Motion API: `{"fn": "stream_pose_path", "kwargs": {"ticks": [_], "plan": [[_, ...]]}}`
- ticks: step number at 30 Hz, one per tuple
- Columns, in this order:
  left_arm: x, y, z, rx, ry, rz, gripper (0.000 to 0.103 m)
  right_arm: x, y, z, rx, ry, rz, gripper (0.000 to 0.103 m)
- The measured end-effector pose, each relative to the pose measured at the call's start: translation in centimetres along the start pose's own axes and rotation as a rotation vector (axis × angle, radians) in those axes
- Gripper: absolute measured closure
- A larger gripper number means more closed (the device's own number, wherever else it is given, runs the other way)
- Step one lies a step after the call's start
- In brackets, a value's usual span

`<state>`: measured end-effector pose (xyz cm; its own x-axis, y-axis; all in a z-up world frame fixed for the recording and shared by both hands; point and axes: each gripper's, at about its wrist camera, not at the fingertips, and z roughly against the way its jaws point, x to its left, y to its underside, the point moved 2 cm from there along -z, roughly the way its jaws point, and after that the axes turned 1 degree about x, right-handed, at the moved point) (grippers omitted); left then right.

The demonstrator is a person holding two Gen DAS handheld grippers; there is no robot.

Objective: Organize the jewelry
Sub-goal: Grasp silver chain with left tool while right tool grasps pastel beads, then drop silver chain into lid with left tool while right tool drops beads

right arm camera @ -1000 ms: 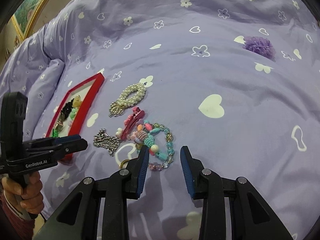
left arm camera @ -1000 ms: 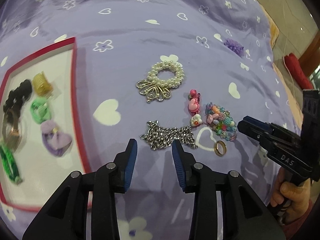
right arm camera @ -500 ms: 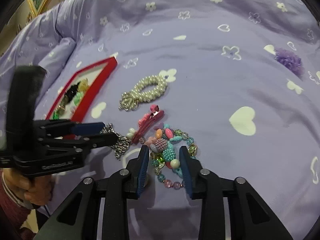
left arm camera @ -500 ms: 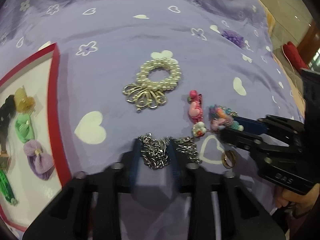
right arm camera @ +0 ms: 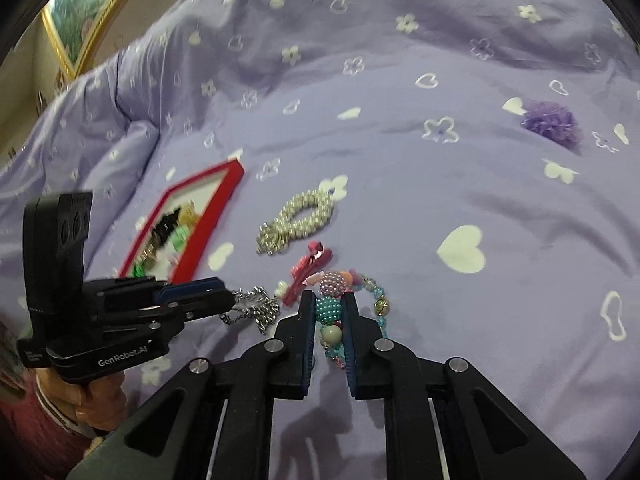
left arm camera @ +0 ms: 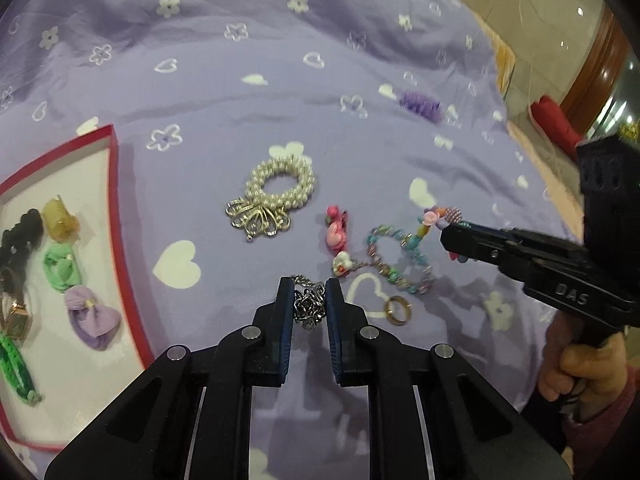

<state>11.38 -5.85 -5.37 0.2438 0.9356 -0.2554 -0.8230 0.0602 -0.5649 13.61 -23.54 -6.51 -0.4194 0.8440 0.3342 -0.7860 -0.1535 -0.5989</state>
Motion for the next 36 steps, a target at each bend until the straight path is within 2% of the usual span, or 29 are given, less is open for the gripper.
{"fn": "stream_pose_path", "kwargs": {"ticks": [6, 17, 36], "plan": [[0.6, -0.2, 3.4, -0.061, 0.003, 0.029, 0.089, 0.5, -0.4, 1.4, -0.028, -0.017, -0.017, 0.091], [3.3, 0.3, 8.3, -0.147, -0.033, 0.104, 0.089, 4.9, -0.8, 1.1, -0.033, -0.087, 0.027, 0.091], [10.8, 3.2, 13.2, -0.207, -0.134, 0.27, 0.089, 13.6, -1.1, -2.6, 0.02, -0.223, 0.146, 0.091]]}}
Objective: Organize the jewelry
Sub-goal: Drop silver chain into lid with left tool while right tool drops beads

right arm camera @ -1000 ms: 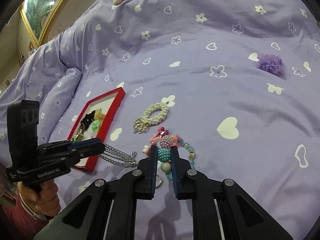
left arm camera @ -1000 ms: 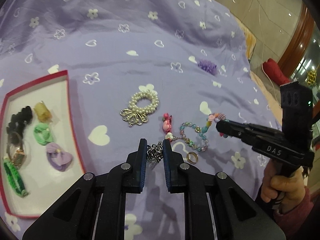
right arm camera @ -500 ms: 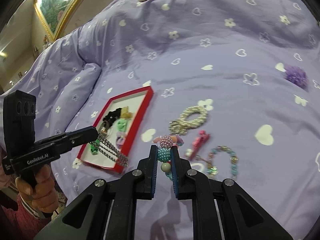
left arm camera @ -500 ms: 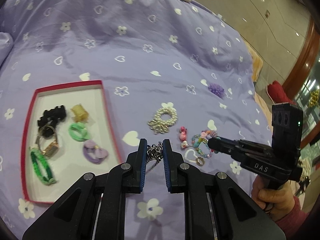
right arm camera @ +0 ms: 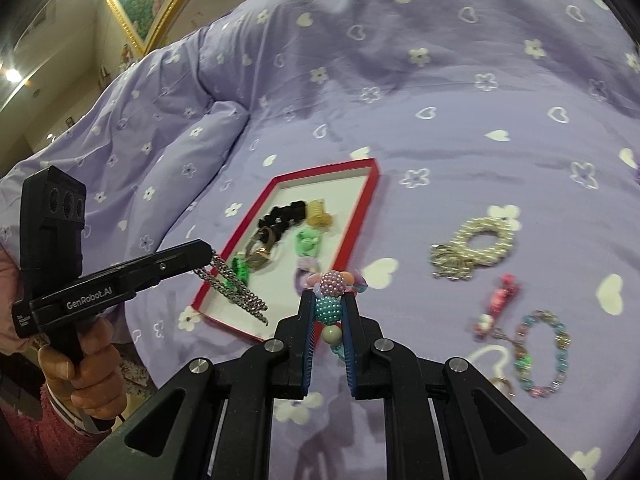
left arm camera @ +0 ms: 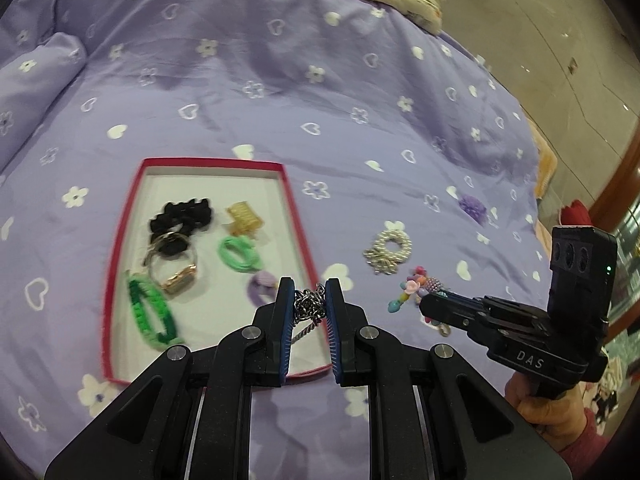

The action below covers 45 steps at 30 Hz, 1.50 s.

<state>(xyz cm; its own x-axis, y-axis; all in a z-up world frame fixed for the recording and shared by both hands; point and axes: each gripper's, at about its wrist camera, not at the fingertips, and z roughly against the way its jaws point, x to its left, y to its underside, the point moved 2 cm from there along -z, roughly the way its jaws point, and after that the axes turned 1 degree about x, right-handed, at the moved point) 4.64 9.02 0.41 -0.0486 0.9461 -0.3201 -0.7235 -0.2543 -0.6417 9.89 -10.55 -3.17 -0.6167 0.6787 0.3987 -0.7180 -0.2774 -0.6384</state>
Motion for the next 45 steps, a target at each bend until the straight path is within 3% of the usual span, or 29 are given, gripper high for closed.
{"fn": "stream_pose_path", "kwargs": {"ticks": [15, 36, 45], "plan": [[4.5, 0.7, -0.9, 0.02, -0.074, 0.072, 0.089, 4.4, -0.3, -6.7, 0.1, -0.078, 0.055, 0.091], [10.3, 4.4, -5.5, 0.147, -0.167, 0.174, 0.089, 4.2, 0.9, -13.4, 0.27, -0.049, 0.059, 0.091], [10.8, 4.6, -5.8, 0.155, -0.176, 0.177, 0.089, 4.5, 0.8, -14.0, 0.286, -0.025, 0.09, 0.09]]}}
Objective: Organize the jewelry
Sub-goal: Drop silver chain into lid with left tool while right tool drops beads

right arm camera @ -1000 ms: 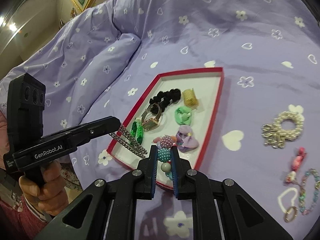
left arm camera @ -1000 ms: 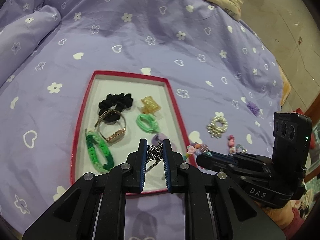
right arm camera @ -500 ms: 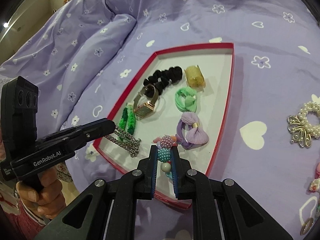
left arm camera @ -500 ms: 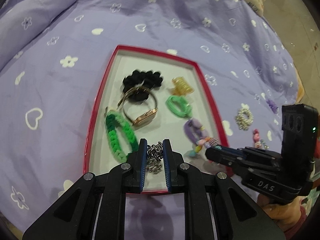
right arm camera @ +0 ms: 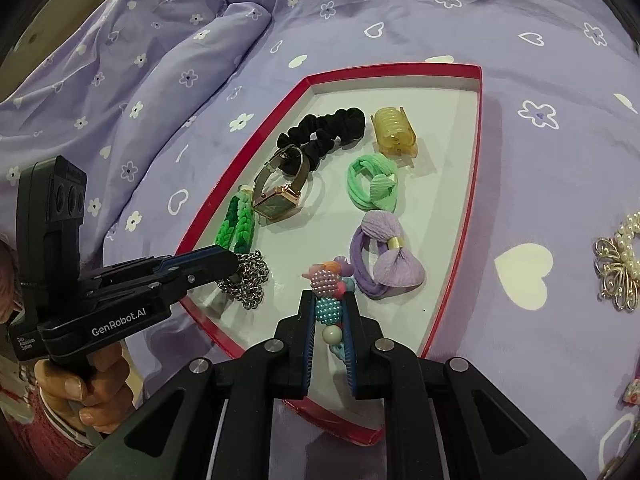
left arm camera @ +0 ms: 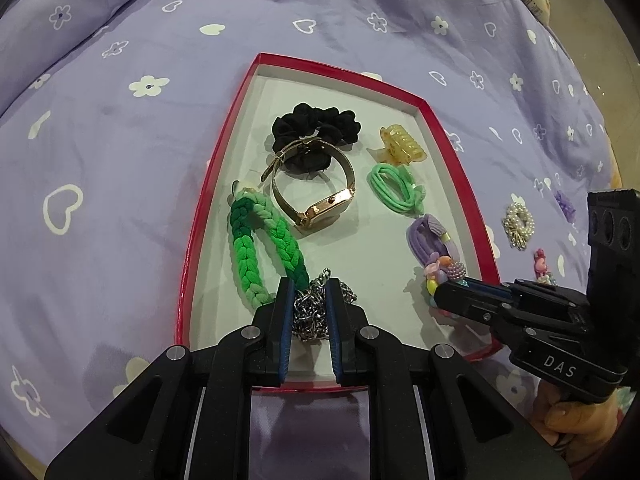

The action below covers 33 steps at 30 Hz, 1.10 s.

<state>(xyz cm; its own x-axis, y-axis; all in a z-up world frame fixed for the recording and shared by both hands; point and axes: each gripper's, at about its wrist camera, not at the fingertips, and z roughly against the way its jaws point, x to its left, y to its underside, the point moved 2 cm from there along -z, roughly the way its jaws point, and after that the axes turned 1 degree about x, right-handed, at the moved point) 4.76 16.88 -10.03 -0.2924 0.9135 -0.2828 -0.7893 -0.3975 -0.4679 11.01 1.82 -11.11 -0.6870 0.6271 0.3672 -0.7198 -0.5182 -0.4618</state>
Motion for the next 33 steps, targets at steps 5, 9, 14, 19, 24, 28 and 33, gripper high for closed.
{"fn": "stream_pose_path", "kwargs": {"ticks": [5, 9, 14, 19, 24, 28, 33], "plan": [[0.1, 0.0, 0.1, 0.002, 0.004, 0.01, 0.089, 0.0, 0.0, 0.0, -0.002, 0.0, -0.003, 0.089], [0.1, 0.0, 0.2, 0.003, 0.001, 0.013, 0.089, 0.1, -0.1, -0.1, -0.002, 0.0, -0.003, 0.088], [0.2, -0.1, 0.5, 0.004, 0.004, 0.019, 0.089, 0.1, 0.0, 0.0, -0.001, -0.003, -0.005, 0.086], [0.2, -0.1, 0.8, 0.002, 0.006, 0.025, 0.089, 0.1, 0.2, 0.3, -0.003, -0.006, -0.008, 0.085], [-0.1, -0.2, 1.5, -0.007, 0.002, 0.018, 0.085, 0.1, 0.4, 0.9, -0.007, -0.007, -0.011, 0.079], [-0.3, -0.2, 2.0, -0.014, 0.0, 0.016, 0.085, 0.0, 0.7, 1.8, -0.024, -0.01, -0.014, 0.079], [-1.2, -0.2, 3.0, -0.028, 0.007, 0.006, 0.082, -0.2, 1.2, 3.6, -0.061, -0.015, -0.028, 0.079]]}}
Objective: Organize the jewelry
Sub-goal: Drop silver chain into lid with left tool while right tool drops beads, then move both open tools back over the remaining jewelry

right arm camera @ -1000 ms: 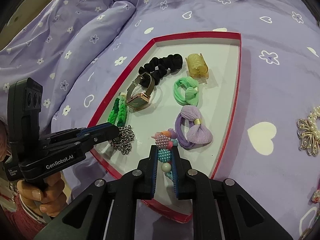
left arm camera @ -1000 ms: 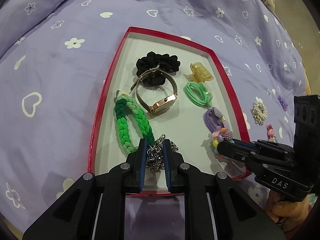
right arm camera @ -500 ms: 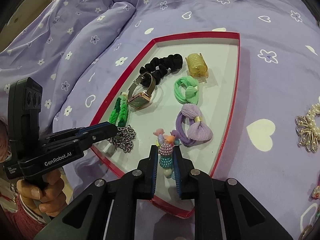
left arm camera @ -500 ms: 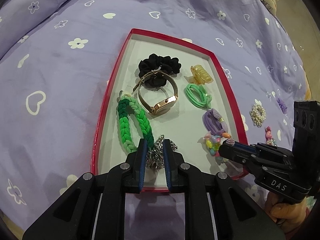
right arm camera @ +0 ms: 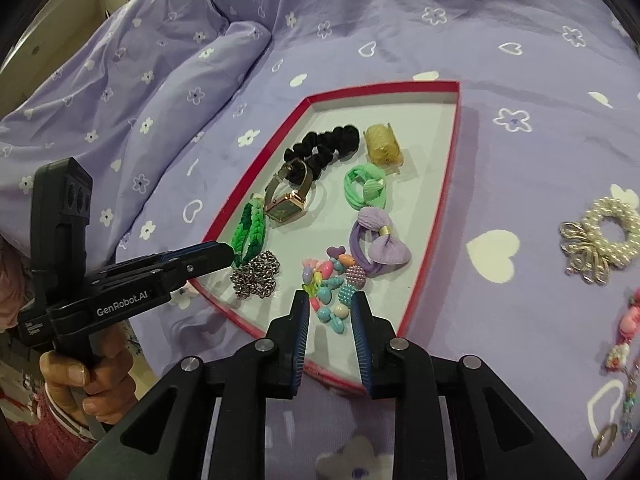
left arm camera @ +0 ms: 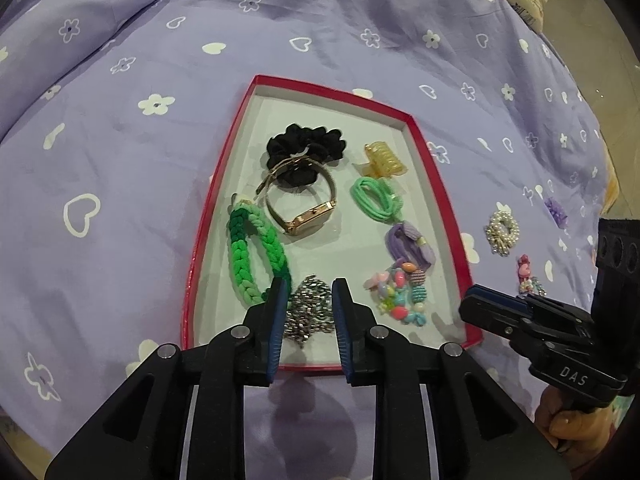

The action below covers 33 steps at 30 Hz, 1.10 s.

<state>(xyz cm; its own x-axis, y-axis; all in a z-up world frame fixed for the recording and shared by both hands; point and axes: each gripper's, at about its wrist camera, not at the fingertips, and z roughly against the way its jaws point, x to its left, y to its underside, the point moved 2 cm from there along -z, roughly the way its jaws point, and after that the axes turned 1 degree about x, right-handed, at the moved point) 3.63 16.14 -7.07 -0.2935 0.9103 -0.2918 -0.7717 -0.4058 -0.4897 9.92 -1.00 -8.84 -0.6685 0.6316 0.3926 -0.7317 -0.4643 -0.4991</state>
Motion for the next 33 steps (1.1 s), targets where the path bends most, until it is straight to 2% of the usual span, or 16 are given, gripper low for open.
{"fn": "stream_pose_path", "kwargs": {"ticks": [7, 12, 25, 33], "plan": [[-2.6, 0.3, 1.0, -0.011, 0.035, -0.039, 0.082, -1.2, 1.2, 3.7, -0.061, 0.011, -0.035, 0.078], [-5.3, 0.6, 1.0, -0.002, 0.062, -0.085, 0.078, -2.8, 2.8, 6.6, -0.1, 0.058, -0.055, 0.076], [-12.9, 2.1, -0.2, 0.05, 0.136, -0.211, 0.078, -10.5, 7.5, 13.7, -0.188, 0.2, -0.218, 0.073], [-16.6, 2.3, -1.2, 0.078, 0.163, -0.268, 0.077, -14.7, 9.4, 15.8, -0.213, 0.267, -0.3, 0.072]]}}
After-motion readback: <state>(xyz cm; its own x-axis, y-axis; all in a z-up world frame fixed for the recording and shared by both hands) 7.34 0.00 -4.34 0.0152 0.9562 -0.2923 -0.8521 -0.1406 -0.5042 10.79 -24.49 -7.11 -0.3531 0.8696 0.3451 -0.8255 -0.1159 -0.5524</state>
